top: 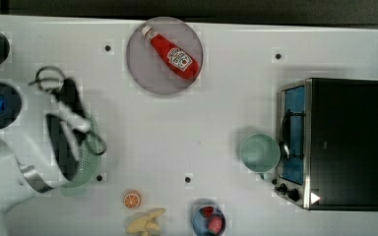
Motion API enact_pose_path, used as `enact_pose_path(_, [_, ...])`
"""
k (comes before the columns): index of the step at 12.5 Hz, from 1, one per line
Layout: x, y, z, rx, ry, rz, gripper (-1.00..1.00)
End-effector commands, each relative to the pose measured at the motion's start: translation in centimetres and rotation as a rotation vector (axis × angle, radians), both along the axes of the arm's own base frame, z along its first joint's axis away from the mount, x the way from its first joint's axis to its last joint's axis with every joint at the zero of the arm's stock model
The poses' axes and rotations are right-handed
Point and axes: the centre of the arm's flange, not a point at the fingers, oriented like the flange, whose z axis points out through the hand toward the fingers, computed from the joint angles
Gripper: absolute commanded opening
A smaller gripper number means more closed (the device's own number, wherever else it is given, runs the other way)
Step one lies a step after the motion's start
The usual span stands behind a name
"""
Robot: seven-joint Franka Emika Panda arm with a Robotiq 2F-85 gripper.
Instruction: Drag strainer right to left.
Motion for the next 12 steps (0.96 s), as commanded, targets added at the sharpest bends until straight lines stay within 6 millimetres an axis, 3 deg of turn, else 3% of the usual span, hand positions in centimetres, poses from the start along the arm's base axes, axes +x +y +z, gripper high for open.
enact_pose_path(1, [2.7, -14.0, 9.5, 0.041, -0.061, 0.09, 1.0])
enact_pose_path(3, [1.4, -21.7, 13.8, 0.029, -0.067, 0.215, 1.0])
enact_pose_path(5, [-0.5, -28.7, 16.5, -0.025, -0.065, 0.355, 1.0])
enact_pose_path(7, [-2.2, -33.5, 18.0, -0.067, -0.043, 0.413, 1.0])
enact_pose_path(9, [-3.5, -35.6, 19.0, -0.078, -0.038, 0.4, 1.0])
enact_pose_path(12, [-3.5, -35.5, 19.0, -0.077, -0.033, 0.4, 1.0])
